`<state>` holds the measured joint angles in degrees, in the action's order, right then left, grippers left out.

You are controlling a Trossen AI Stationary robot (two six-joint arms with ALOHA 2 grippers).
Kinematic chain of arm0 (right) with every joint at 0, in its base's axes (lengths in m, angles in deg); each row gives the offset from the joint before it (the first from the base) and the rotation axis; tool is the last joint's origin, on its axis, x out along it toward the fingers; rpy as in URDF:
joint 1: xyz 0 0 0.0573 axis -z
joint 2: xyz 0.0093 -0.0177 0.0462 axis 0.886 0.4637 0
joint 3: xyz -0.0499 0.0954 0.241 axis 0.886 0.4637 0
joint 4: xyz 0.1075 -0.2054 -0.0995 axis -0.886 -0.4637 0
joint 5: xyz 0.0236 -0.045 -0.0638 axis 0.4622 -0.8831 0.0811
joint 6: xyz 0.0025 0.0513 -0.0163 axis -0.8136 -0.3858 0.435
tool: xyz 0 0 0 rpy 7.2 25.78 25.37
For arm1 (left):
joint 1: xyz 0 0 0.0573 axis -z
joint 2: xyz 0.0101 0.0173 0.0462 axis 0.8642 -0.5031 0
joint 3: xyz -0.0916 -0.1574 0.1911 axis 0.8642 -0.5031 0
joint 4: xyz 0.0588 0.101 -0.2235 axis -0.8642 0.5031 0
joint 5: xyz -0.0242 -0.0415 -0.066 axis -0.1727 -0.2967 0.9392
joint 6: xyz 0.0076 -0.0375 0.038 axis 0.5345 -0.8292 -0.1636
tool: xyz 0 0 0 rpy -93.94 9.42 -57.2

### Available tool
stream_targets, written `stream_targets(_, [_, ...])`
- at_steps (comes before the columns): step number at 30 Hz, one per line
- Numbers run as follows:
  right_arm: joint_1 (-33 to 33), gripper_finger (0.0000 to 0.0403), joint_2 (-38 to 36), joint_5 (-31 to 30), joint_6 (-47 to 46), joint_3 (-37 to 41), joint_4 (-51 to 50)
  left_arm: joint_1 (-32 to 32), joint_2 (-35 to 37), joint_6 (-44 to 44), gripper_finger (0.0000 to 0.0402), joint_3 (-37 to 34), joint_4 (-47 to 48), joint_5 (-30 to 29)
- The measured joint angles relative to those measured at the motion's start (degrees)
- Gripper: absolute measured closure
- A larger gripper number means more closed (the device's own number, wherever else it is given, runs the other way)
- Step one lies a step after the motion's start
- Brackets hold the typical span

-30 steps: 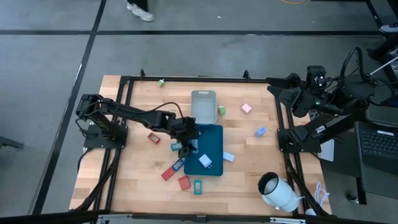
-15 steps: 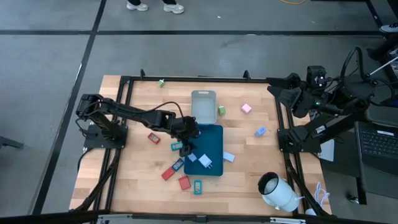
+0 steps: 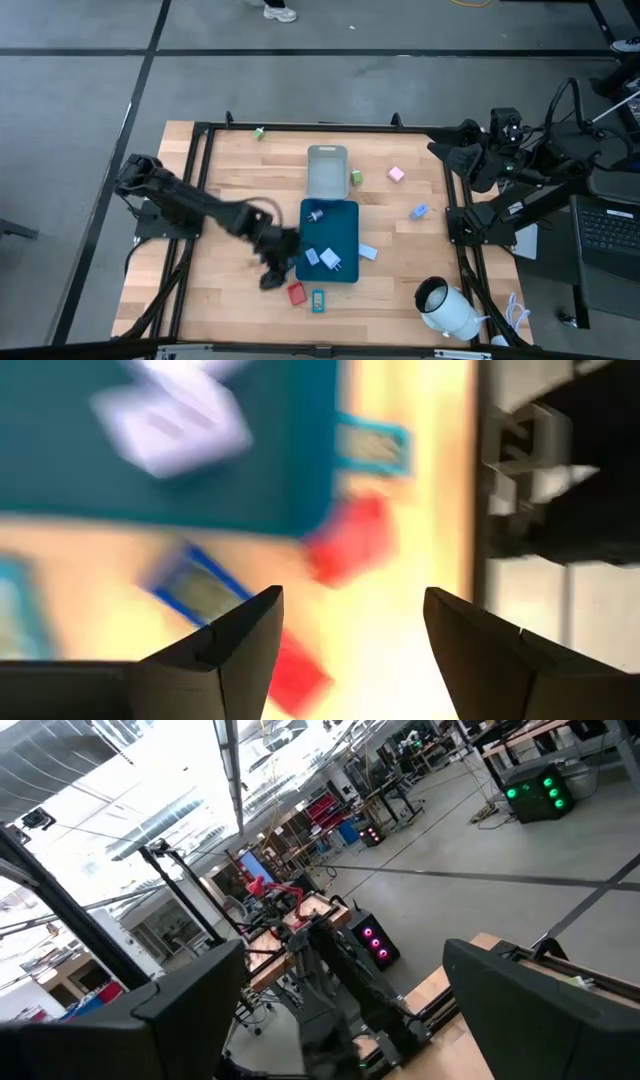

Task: Pick & Place Office items
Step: Put the orange charger adapter into the blue bin

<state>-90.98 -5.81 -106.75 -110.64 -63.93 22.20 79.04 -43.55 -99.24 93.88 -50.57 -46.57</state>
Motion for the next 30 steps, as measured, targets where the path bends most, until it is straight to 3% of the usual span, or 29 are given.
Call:
stream_targets(5, [0.0, 0.0055, 0.2, 0.2, 0.3, 0.0, 0.0, 10.8, 0.9, -16.2, 0.0168, 0.0, -4.4, -7.2])
stream_targets(12, [0.0, 0.0055, 0.2, -0.3, -0.6, 0.0, 0.0, 15.1, -4.8, -68.9, 0.0167, -0.1, -6.4, -16.6])
stream_targets(15, [0.0, 0.0055, 0.2, -0.3, -1.7, 0.0, 0.0, 15.8, -6.8, -81.4, 0.0171, 0.0, -10.5, -23.6])
stream_targets(21, [0.0, 0.0055, 0.2, 5.8, -2.2, 0.0, 0.0, 16.2, -13.1, -93.0, 0.0171, 2.5, -12.2, -26.9])
stream_targets(30, [0.0, 0.0055, -0.6, 13.4, 0.0, 0.0, 0.0, 14.4, -22.9, -95.3, 0.0175, 12.7, -7.4, -26.7])
